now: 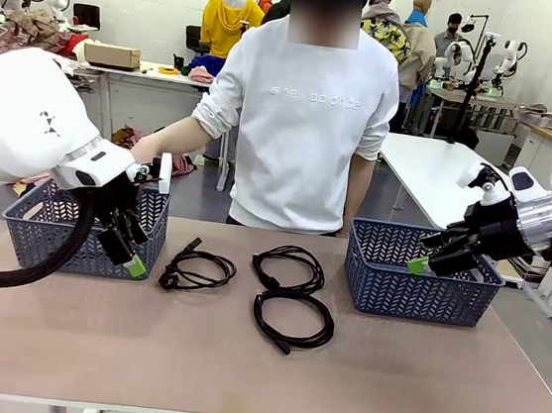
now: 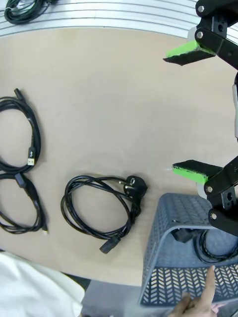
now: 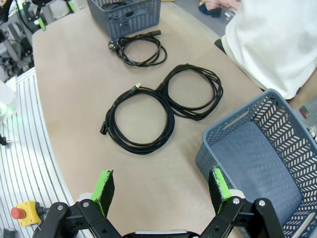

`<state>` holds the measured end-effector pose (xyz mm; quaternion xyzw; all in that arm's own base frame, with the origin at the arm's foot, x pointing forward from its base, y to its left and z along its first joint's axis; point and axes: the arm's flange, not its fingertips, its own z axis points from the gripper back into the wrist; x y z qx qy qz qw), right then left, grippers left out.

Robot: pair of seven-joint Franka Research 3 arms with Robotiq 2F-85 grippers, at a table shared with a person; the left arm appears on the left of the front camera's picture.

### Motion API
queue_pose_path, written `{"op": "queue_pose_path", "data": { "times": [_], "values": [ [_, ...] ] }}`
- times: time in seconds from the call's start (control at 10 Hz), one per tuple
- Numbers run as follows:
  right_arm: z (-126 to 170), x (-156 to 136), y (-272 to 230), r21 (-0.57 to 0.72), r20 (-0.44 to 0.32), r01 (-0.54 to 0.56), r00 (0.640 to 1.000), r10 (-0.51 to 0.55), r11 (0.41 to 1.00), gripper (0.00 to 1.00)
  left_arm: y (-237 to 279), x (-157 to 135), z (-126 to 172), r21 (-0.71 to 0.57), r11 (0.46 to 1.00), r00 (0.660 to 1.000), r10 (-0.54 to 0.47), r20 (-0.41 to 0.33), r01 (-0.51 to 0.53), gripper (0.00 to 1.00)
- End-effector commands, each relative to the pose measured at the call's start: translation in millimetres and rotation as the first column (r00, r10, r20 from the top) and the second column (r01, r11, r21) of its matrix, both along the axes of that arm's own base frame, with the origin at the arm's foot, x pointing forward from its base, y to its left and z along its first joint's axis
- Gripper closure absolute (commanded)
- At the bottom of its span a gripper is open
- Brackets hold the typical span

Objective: Organize the cables according to human instructions.
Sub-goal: Pick up a bundle of cables and place it in the basket indicated by the human.

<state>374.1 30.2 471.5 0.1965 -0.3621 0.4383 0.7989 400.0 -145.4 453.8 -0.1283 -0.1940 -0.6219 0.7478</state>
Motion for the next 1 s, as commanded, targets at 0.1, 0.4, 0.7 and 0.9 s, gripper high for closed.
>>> {"op": "queue_pose_path", "data": {
  "times": [0.1,0.4,0.7,0.9],
  "values": [
    [0.6,4.1,-0.2,0.013,0.020,-0.019,1.000,0.019,1.000,0.00,0.6,0.7,2.0,-0.002,1.000,1.000,-0.002,-0.004,0.002,0.00],
    [0.6,4.1,-0.2,0.013,0.020,-0.019,1.000,0.019,1.000,0.00,0.6,0.7,2.0,-0.002,1.000,1.000,-0.002,-0.004,0.002,0.00],
    [0.6,4.1,-0.2,0.013,0.020,-0.019,1.000,0.019,1.000,0.00,0.6,0.7,2.0,-0.002,1.000,1.000,-0.002,-0.004,0.002,0.00],
    [0.6,4.1,-0.2,0.013,0.020,-0.019,1.000,0.019,1.000,0.00,0.0,0.0,0.0,0.000,1.000,1.000,0.000,0.000,0.000,0.00]
  ]
}}
